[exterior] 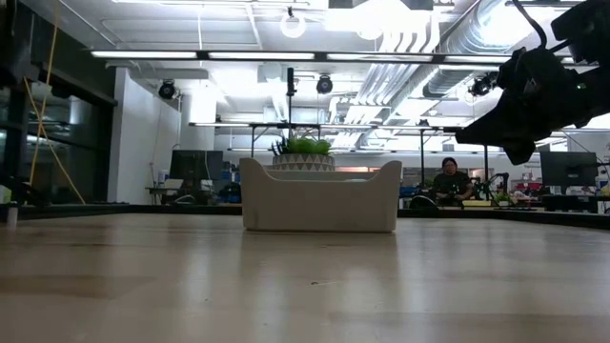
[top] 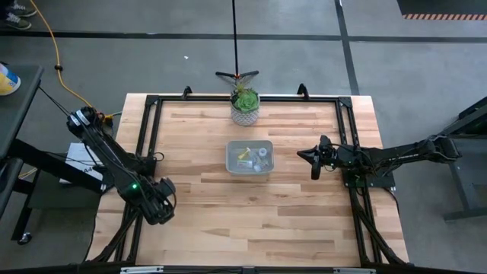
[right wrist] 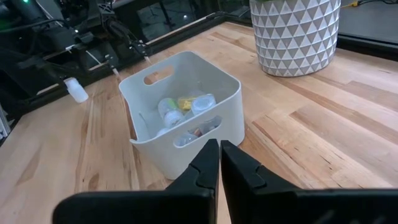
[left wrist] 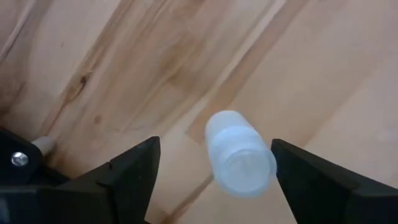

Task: Pick and place pill bottles into a basket
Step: Put the white pill bottle into the gray bin

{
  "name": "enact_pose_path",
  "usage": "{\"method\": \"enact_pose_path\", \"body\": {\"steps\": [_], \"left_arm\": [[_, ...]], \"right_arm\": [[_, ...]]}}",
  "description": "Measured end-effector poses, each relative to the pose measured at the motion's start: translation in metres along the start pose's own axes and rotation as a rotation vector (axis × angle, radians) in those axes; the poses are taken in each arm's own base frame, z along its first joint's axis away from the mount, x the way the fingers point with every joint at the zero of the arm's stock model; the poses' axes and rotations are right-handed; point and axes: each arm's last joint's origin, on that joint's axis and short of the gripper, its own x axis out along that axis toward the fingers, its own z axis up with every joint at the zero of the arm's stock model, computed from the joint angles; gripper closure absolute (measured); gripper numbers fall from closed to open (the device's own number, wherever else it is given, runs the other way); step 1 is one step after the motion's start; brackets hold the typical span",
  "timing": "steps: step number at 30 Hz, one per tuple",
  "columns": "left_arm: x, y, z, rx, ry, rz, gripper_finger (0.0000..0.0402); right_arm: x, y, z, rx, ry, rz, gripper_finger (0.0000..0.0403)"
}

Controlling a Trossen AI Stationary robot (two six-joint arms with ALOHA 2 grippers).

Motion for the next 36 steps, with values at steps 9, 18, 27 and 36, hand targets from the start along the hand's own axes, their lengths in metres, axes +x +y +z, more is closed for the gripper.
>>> {"method": "enact_pose_path", "body": {"steps": [9,18,27,36], "left_arm": [[0.014,0.006,-0.003,0.0,0.026,-0.009,0.0071],[0.019,0.008,-0.004,-0.001,0.038,-0.015,0.0102],[0.022,0.009,-0.004,-0.007,0.036,-0.021,0.0198],[-0.007,-0.013,0.029,-0.09,-0.119,-0.11,0.022]], "right_arm": [[0.0,0.0,0.0,-0.025,0.0,0.0,0.0401],[0.0,0.0,0.0,-0.025,0.0,0.0,0.0401],[0.0,0.0,0.0,-0.025,0.001,0.0,0.0399],[0.0,0.0,0.0,-0.025,0.0,-0.001,0.0398]]}}
